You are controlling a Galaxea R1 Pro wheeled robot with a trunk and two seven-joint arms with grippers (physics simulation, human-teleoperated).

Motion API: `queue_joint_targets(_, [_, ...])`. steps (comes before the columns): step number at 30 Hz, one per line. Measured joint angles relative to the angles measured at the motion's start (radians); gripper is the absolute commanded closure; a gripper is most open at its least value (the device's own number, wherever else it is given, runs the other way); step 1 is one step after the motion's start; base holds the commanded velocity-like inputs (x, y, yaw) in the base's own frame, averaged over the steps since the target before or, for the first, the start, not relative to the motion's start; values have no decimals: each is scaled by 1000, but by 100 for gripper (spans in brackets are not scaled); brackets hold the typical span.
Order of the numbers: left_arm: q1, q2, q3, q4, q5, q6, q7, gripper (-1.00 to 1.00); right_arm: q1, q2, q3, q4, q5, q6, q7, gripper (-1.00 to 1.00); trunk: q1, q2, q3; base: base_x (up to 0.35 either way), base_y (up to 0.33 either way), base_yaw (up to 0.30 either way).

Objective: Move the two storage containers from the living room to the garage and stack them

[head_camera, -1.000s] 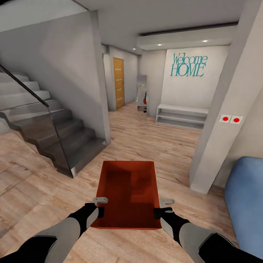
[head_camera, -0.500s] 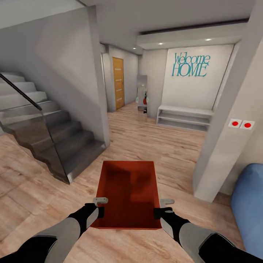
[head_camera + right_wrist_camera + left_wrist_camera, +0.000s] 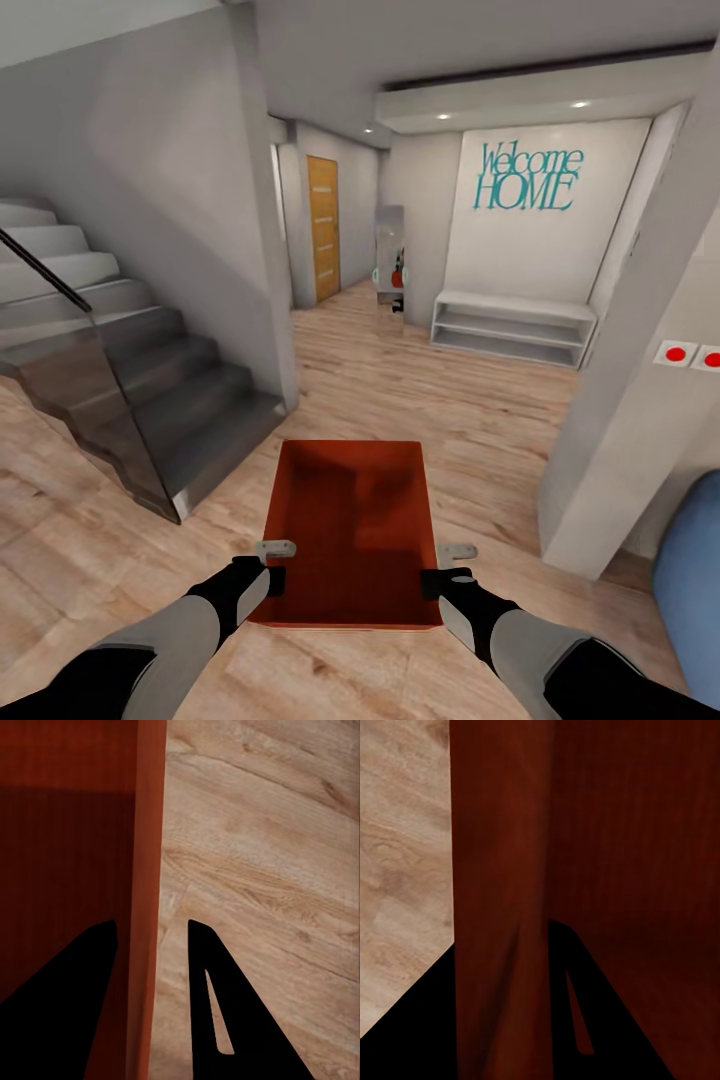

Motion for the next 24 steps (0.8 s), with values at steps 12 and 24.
queue_joint_targets(12, [0,2,0,0,-1,1,-3,100,0,2,0,0,0,1,-4,100,0,0,0,321,0,-62])
queue_joint_targets(24, [0,1,0,0,-1,1,-2,100,0,1,0,0,0,1,-2,100,0,0,0,321,0,-144])
